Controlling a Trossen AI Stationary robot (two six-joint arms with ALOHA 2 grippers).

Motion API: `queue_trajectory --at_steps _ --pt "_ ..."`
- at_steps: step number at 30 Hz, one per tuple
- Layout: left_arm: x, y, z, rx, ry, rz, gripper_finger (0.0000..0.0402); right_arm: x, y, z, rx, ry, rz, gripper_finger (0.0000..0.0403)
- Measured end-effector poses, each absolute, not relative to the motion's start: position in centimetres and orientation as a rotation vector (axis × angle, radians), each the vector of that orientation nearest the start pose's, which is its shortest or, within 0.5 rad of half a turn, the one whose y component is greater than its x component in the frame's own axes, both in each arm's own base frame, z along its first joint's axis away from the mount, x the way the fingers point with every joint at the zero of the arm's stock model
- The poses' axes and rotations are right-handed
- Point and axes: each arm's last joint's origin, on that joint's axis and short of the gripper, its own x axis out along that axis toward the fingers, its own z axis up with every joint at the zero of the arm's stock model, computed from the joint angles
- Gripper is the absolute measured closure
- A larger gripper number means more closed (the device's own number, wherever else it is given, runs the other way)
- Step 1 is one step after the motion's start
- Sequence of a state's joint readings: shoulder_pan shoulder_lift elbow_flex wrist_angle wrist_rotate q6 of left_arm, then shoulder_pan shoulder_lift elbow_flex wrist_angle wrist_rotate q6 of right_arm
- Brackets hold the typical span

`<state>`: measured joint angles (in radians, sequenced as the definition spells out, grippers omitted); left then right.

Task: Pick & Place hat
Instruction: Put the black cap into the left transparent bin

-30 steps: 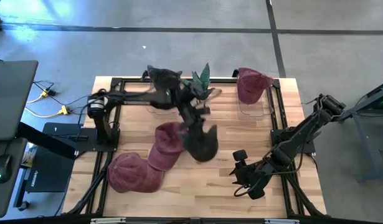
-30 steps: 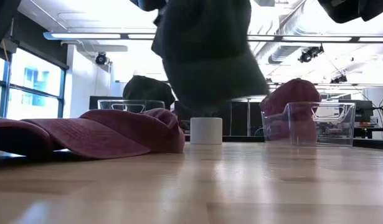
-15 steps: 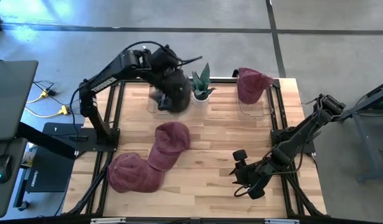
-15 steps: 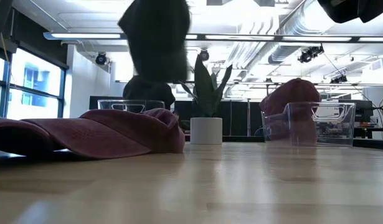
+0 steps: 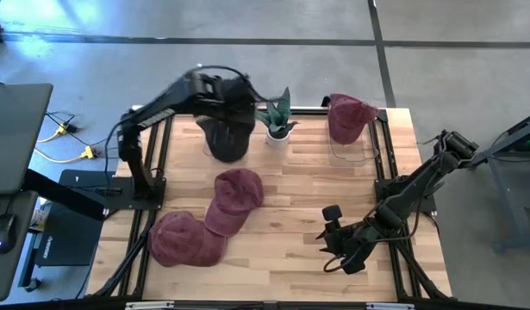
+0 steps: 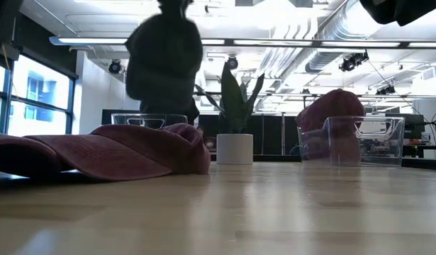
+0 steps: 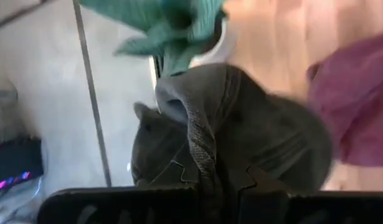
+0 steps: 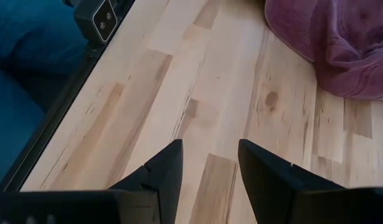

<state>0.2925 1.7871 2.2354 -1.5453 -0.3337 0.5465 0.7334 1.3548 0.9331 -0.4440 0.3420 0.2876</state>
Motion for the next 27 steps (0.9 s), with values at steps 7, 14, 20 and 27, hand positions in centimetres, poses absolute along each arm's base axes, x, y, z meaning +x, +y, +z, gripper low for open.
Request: queue_trajectory --at_steps 7,14,20,27 --pt "31.3 11.5 40.9 0.645 1.42 0.369 0.0392 20.9 17.6 24.4 -0.174 0.787 0.256 0.0254" --pt "32.2 12.4 39.9 0.727 1.481 0.346 0.0393 20.9 17.6 24.4 -0.174 0.788 0.256 0.025" --pt "32.7 13.3 39.4 0.745 1.495 0.383 0.0396 20.9 17.6 24.4 -0.173 0.788 0.257 0.0256" --pt "33.6 14.6 37.1 0.715 1.494 0.38 0.0398 20.9 17.6 24.4 -0.153 0.793 0.257 0.0256"
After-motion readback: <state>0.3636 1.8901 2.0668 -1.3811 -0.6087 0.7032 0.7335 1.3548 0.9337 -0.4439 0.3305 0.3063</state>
